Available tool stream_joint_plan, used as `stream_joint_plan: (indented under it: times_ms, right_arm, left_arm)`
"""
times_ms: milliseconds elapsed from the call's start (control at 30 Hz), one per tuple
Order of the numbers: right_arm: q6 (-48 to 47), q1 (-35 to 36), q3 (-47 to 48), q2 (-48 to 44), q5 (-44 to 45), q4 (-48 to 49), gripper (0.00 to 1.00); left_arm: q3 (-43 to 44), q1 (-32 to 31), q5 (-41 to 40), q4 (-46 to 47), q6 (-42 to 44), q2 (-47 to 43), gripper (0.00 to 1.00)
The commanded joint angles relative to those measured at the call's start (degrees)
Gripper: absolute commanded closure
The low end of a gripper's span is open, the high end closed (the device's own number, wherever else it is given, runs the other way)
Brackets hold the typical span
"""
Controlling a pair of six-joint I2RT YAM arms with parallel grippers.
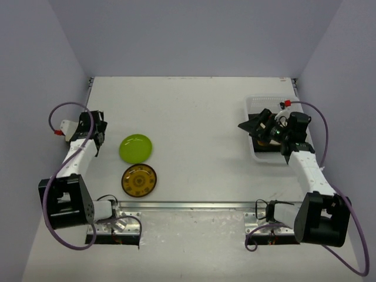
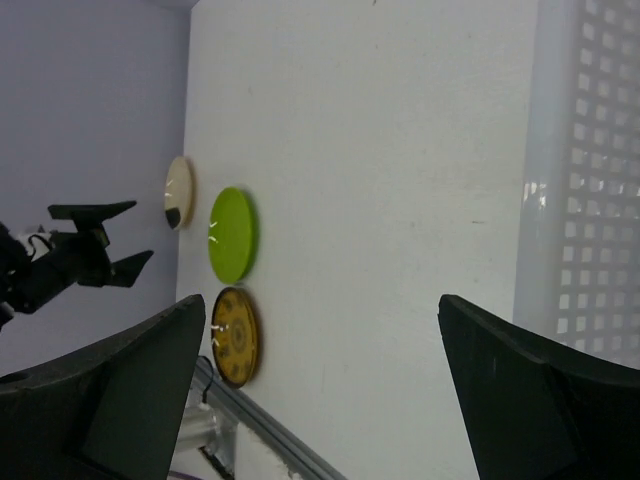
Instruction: Place the plates into the plastic bin on the countertop
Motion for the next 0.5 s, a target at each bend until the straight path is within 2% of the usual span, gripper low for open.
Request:
stream_joint_plan:
  times_ms: [0, 133, 300, 467]
  right_arm:
    - [0.8, -0.3, -1.9, -2.4, -8.7, 5.2, 0.01]
    - [2.3, -0.3, -1.9, -1.8, -11.0, 7.0, 0.01]
    - [2.7, -0.3, -2.7, -1.4, -12.3, 8.1, 0.01]
    - [2.1, -0.3, -3.3, -1.3, -11.4, 7.9, 0.01]
  left_arm:
    - [3.2, 6.8, -6.1, -0.8, -8.9, 6.8, 0.0]
    - [6.8, 8.3, -8.3, -1.9, -16.6, 17.4, 0.0]
    - [16.7, 8.7, -9.9, -6.2, -18.3, 32.0, 0.0]
    - [15.8, 8.8, -11.5, -2.7, -17.5, 33.3, 0.0]
